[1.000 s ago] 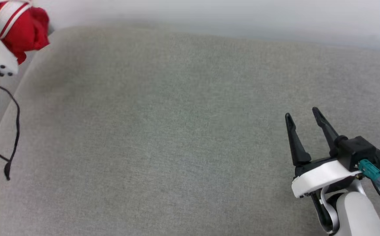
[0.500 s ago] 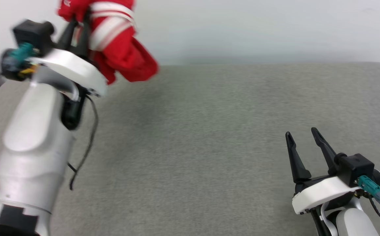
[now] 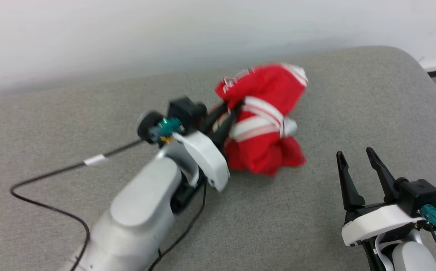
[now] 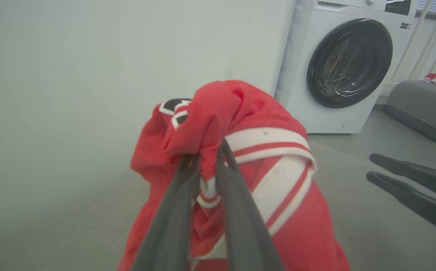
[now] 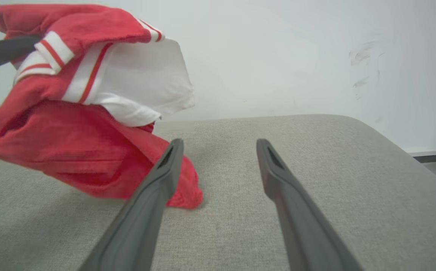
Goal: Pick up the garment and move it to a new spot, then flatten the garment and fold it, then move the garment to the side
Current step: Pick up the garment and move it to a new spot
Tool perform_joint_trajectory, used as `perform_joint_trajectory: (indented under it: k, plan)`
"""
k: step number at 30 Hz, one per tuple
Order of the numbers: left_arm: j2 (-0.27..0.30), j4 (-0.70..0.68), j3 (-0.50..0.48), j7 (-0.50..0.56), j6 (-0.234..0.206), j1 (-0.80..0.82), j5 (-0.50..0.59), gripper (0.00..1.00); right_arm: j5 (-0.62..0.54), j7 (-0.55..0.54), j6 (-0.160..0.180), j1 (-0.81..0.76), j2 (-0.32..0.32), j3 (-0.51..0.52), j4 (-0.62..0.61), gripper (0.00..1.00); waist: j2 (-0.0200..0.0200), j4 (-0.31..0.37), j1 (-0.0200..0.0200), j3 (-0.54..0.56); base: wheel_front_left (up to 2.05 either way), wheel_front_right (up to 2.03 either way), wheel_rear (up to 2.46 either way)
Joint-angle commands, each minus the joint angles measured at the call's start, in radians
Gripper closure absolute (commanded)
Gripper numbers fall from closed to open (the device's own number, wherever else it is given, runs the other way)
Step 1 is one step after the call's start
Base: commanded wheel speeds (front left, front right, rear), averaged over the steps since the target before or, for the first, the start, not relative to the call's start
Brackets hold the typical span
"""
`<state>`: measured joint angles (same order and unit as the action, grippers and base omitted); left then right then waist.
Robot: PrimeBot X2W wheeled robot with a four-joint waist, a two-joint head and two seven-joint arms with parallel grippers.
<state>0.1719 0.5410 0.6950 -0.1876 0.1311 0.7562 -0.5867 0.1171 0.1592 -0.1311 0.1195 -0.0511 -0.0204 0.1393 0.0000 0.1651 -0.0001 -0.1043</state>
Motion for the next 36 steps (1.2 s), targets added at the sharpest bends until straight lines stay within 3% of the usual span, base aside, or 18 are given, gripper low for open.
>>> perform_joint_trajectory:
  k: [1, 9, 10, 11, 12, 17, 21, 29, 36]
  plan:
    - [0.002, 0.001, 0.025, 0.003, -0.001, -0.028, -0.005, 1.0, 0.005, 0.008, 0.001, 0.003, 0.001, 0.004, -0.003, 0.0, 0.0, 0.016, 0.0001, -0.024, 0.0, 0.0, 0.0]
    - [0.021, 0.07, 0.168, 0.044, -0.001, -0.143, -0.04, 1.0, 0.014, 0.024, 0.001, 0.02, 0.001, 0.021, 0.014, 0.0, 0.0, 0.012, 0.0001, -0.064, 0.0, 0.0, 0.0]
    - [0.025, 0.078, 0.176, 0.036, -0.001, -0.149, -0.041, 0.74, 0.014, 0.025, 0.001, 0.023, 0.001, 0.021, 0.016, 0.0, 0.0, 0.008, 0.0001, -0.066, 0.0, 0.0, 0.0]
    - [0.027, 0.085, 0.184, 0.029, -0.001, -0.154, -0.042, 0.32, 0.013, 0.027, 0.001, 0.024, 0.001, 0.022, 0.019, 0.0, 0.0, 0.002, 0.0001, -0.067, 0.0, 0.0, 0.0]
    - [0.026, 0.087, 0.189, 0.017, -0.001, -0.155, -0.039, 0.0, 0.013, 0.028, 0.001, 0.025, 0.001, 0.024, 0.02, 0.0, 0.0, -0.005, 0.0001, -0.067, 0.0, 0.0, 0.0]
    - [0.019, 0.048, 0.168, -0.056, -0.009, -0.139, -0.021, 0.0, 0.003, 0.03, 0.001, 0.024, 0.001, 0.036, 0.029, 0.0, 0.0, -0.047, 0.0001, -0.039, 0.0, 0.0, 0.0]
    - [0.02, -0.037, 0.105, -0.076, -0.05, -0.161, -0.006, 0.0, -0.006, 0.021, 0.001, 0.009, 0.001, 0.049, 0.028, 0.0, 0.0, -0.085, 0.0001, -0.006, 0.0, 0.0, 0.0]
    - [0.047, -0.251, -0.163, -0.077, -0.182, -0.3, 0.046, 0.0, -0.015, 0.001, 0.001, -0.021, 0.001, 0.073, 0.011, 0.0, 0.0, -0.154, 0.0001, 0.038, 0.0, 0.0, 0.0]
    - [0.082, -0.317, -0.359, -0.078, -0.229, -0.447, 0.094, 0.0, -0.015, -0.012, 0.001, -0.047, 0.001, 0.08, -0.001, 0.0, 0.0, -0.19, 0.0001, 0.071, 0.0, 0.0, 0.0]
